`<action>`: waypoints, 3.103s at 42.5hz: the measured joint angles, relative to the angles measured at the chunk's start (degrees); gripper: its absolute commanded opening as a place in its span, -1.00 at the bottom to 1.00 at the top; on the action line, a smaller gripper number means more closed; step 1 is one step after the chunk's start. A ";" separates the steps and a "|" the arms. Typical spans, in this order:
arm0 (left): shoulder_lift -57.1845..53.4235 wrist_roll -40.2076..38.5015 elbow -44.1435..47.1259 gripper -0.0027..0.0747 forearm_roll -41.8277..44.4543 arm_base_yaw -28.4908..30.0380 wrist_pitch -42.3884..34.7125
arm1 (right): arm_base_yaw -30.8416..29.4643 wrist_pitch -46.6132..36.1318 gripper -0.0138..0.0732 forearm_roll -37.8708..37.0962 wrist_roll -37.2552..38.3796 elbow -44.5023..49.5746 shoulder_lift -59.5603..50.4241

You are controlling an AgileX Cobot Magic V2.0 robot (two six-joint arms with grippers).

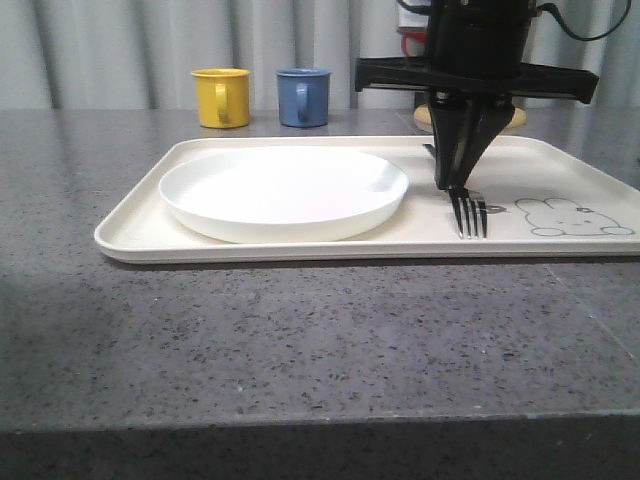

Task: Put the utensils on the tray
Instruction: 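Lower the fork onto the tray beside the plate and release, then grasp the silver chopsticks with the right gripper and lift them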

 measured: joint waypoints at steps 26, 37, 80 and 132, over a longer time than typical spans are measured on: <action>0.00 0.00 0.00 0.12 0.00 0.00 0.00 | 0.09 -0.26 0.13 -0.84 0.13 0.00 0.99; 0.00 0.00 0.00 0.12 0.00 0.00 0.00 | 0.09 -0.48 0.12 -1.73 -5.40 0.00 -2.69; 0.00 0.00 0.00 0.12 0.00 0.00 0.00 | -34.63 5.80 0.12 3.13 -38.11 7.56 -11.79; 0.00 0.00 0.00 0.13 0.00 0.00 0.00 | -34.76 5.04 -0.46 3.19 -40.44 7.45 -3.18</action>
